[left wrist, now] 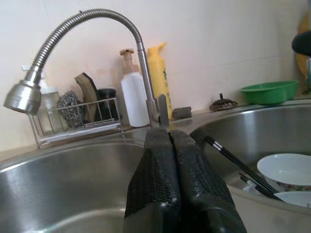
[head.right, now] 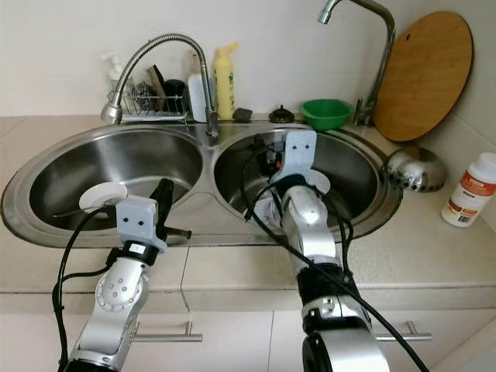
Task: Kitchen organization
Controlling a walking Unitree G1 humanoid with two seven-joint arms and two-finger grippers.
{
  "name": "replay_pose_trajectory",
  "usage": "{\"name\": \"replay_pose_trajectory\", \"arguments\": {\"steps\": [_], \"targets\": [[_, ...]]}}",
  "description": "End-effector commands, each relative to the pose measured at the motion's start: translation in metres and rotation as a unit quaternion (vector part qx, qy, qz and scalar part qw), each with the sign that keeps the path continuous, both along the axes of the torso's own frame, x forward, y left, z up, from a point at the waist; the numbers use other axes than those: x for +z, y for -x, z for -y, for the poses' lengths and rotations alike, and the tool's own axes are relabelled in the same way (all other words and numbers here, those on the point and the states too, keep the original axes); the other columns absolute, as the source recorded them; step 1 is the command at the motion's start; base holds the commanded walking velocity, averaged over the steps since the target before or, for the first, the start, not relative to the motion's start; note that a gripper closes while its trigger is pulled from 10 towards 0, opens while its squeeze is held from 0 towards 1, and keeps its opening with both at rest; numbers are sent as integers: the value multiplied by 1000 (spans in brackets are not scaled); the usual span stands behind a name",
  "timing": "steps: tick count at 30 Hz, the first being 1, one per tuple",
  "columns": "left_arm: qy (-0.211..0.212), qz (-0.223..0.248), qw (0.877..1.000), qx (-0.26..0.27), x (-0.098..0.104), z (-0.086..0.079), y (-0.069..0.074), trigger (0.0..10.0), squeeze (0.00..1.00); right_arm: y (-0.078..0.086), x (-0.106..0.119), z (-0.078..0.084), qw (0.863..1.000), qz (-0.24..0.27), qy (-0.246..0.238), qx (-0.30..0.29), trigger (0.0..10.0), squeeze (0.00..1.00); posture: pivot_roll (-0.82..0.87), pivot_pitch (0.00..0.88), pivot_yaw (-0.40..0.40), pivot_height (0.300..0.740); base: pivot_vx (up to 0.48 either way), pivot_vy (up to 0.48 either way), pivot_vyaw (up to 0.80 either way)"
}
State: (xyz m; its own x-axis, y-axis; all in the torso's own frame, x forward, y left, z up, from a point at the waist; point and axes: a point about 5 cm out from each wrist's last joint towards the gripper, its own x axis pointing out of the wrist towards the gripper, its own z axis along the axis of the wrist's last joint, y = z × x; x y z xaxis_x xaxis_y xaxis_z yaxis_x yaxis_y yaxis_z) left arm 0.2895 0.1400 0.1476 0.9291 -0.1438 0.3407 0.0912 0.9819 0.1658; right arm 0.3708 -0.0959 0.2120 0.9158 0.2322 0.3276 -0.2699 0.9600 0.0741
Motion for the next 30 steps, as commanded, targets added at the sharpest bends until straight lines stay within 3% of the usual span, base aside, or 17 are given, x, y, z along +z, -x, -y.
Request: {"name": "replay_pose_trajectory", "arguments": {"steps": [1,22,30], "targets": [[1,0,1000,-2,1,-1,0,10000,0,2,5,0,1000,14,-6,-2,10000,0,-35,0,19,740,-330,0,0],[1,5,1000,-7,2,1,1,10000,0,14,15,4,998,62,-21,-19,10000,0,-36,0,17,740,-339,0,0],[3,-4,1000,-2,-1,0,1,10000,0,19,6,5,998,52,0,-19,10000,0,-42,0,18,740,0,0,0]]}}
